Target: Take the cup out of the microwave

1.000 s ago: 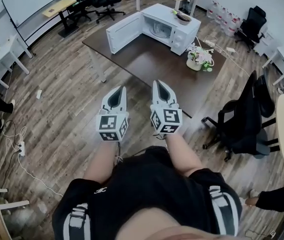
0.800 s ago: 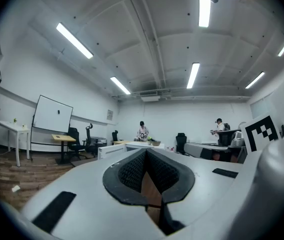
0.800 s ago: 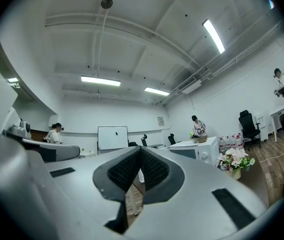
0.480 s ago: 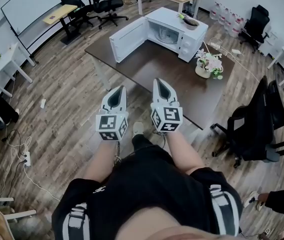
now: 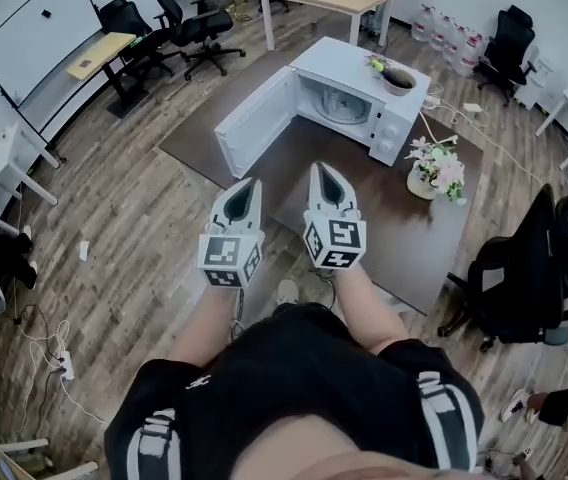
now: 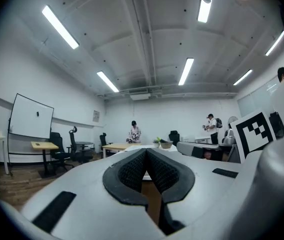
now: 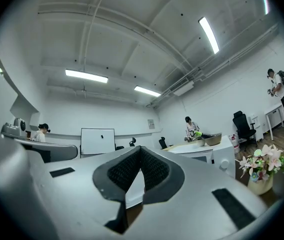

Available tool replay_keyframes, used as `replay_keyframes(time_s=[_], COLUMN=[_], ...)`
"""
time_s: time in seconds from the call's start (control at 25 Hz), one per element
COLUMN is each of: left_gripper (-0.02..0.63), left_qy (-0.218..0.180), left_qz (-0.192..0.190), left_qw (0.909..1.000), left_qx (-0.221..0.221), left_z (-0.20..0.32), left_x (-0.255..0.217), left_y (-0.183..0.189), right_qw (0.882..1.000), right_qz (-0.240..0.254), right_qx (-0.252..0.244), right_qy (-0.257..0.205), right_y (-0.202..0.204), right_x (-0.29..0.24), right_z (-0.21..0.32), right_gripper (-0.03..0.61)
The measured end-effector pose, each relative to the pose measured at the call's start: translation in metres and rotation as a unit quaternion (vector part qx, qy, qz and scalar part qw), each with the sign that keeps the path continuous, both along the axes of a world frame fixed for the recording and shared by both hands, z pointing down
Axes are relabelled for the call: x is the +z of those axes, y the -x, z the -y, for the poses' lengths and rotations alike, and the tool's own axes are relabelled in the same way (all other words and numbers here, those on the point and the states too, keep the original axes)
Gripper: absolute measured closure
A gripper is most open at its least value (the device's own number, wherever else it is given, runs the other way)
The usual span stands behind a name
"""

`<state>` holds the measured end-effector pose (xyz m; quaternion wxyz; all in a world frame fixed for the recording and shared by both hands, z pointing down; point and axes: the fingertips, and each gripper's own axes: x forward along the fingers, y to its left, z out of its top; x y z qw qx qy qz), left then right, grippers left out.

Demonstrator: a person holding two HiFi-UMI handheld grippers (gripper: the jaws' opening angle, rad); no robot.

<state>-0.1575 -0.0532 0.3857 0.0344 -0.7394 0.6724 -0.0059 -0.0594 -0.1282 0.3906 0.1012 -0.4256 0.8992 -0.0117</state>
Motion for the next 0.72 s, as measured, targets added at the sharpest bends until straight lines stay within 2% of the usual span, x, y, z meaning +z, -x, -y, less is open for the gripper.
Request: replay_keyframes(time_s=[0.28, 0.48, 0.72], left_gripper=[0.612, 0.612, 0.612], left_qy=[0.006, 0.014, 0.017], left_qz=[-0.017, -0.032, -0.033], left_qw=[0.9991, 0.9966, 0.9933], left_qx=[0.039, 0.075, 0.110], left_z=[0.109, 0.170, 0.216], left_x=[-0.005, 0.000, 0.006], left_y=[0.043, 0.047, 0.038], right_qw=[0.999, 0.998, 0.995], right_qz=[-0.009, -0.018, -0.033], right_qx=[0.040, 0.067, 0.092], right_qy=[0.008, 0.009, 0.010], right_y=[0.037, 0.040, 0.035], right_x=[-0.004, -0.001, 0.003], right_z=[0.100, 0.152, 0.183], right_gripper=[0.580, 0.580, 0.578])
